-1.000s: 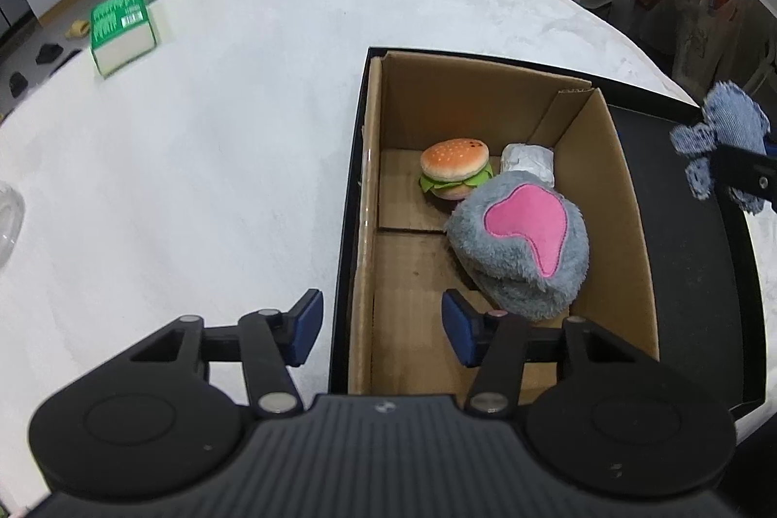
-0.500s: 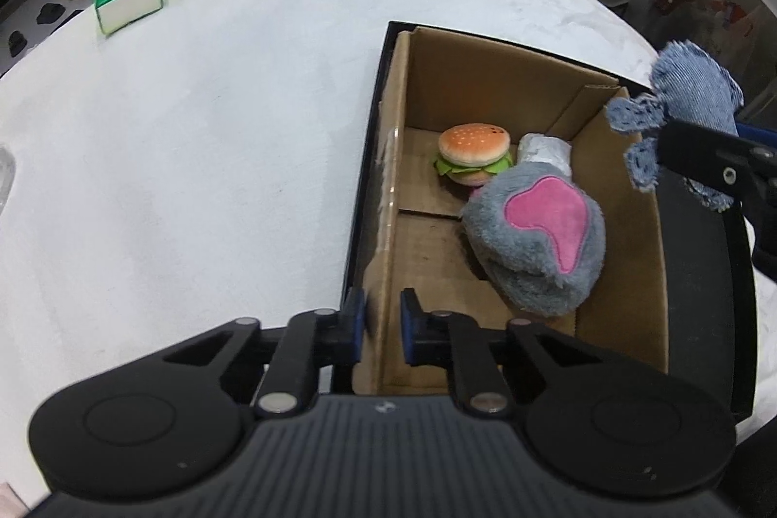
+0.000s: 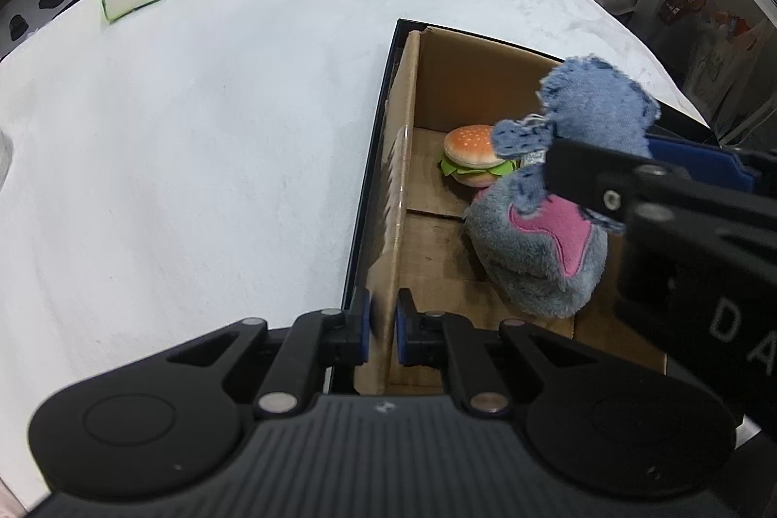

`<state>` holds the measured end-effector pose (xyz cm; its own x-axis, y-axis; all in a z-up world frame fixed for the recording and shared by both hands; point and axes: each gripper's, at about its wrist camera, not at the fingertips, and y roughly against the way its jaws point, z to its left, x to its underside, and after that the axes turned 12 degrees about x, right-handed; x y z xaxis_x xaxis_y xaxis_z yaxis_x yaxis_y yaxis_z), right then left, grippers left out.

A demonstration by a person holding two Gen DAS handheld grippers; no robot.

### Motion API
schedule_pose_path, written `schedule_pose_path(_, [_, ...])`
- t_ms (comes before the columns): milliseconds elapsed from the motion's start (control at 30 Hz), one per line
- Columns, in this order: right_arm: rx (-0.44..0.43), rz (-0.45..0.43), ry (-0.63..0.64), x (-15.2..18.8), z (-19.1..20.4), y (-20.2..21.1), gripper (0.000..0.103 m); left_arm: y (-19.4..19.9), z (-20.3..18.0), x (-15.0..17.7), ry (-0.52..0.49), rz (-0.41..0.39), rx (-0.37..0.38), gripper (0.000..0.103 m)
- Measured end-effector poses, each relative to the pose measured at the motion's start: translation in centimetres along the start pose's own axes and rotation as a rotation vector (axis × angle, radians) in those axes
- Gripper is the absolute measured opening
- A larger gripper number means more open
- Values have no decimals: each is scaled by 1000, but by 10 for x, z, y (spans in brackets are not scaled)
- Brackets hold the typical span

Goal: Organize soft objects
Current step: 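Carry the denim plush with the right gripper and drop it into the box, then move the open right gripper back over the tray to the black-and-white plush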

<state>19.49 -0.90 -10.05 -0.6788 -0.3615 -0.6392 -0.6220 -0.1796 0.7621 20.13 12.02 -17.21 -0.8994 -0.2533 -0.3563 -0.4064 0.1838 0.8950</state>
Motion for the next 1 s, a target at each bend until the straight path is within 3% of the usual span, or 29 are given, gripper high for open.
schedule_pose_path(167, [-15, -1, -22, -7, 1, -3, 44, 0, 3, 0, 7, -2, 7, 9])
schedule_pose_path(233, [-67, 19, -78, -10, -5, -8, 55, 0, 1, 1, 0, -4, 3, 9])
schedule_pose_path(333, [-98, 38, -141, -12, -16, -12, 61, 1, 1, 1, -6, -5, 3, 9])
schedule_pose_path(600, [-75, 45, -135, 2, -32, -9, 64, 1, -2, 2, -16, -7, -4, 9])
schedule_pose_path(1000, [-39, 13, -161, 19, -64, -3, 93, 8, -15, 3, -50, -41, -53, 15])
